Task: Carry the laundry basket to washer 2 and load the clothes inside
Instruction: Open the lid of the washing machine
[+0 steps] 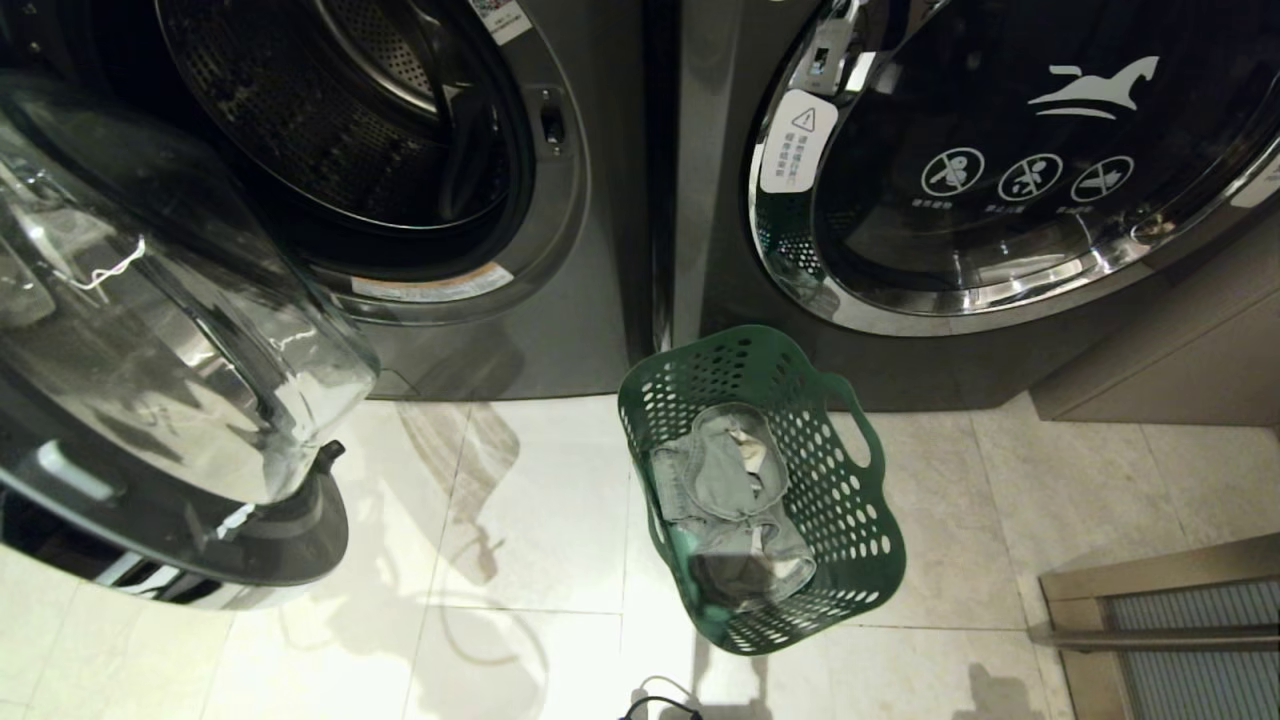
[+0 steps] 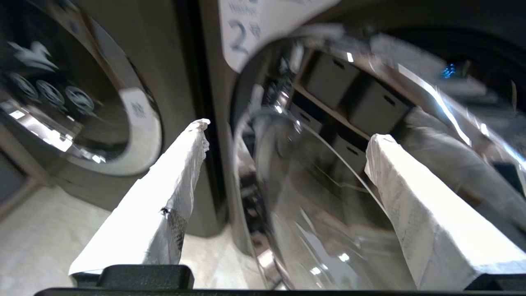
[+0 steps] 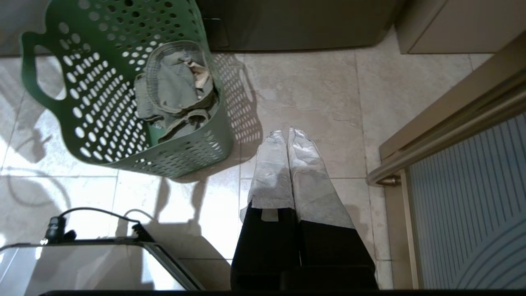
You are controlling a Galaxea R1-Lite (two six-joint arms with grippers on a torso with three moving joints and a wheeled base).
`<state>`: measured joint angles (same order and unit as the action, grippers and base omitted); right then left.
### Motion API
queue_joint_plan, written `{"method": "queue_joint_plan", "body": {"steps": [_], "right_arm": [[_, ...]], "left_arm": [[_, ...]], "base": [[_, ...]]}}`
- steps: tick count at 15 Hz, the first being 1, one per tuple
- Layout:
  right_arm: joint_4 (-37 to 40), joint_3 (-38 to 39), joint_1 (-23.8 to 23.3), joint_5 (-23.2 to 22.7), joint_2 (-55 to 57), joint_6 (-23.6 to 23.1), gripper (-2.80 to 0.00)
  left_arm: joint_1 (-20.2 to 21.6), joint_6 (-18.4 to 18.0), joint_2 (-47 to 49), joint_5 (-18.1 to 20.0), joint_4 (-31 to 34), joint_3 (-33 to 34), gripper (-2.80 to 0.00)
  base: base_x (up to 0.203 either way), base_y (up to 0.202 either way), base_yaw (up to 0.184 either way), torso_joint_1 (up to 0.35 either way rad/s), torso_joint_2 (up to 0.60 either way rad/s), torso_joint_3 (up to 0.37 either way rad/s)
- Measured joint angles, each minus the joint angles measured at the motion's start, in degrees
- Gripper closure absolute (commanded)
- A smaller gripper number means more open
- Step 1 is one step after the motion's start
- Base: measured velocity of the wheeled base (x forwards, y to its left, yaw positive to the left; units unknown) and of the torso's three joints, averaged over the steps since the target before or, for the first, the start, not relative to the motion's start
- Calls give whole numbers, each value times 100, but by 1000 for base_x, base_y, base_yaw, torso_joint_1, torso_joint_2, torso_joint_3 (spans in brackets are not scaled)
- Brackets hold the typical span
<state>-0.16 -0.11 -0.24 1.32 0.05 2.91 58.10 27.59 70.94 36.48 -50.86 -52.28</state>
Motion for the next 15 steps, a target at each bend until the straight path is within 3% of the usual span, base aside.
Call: {"method": "queue_joint_plan", "body": {"steps": [6,9,12,15], "right_arm": [[6,0,-17,2,0,-2,0],[8,0,-9,2,0,-5,0],[9,-2,-9,5,0,-2,0],[9,0,-13,1,0,-2,0]], "left_arm": [[217,-38,196,-167,792,-1730,0],[-116,-272,241,-310,1950,-2795,0],[-977,-551,288,-569,3425,-3376,0],[-2500,-1221,267,-1047,4235,-3415,0]], "base": [[0,0,0,0,0,0],[0,0,0,0,0,0],[0,0,0,0,0,0],[0,0,0,0,0,0]]}}
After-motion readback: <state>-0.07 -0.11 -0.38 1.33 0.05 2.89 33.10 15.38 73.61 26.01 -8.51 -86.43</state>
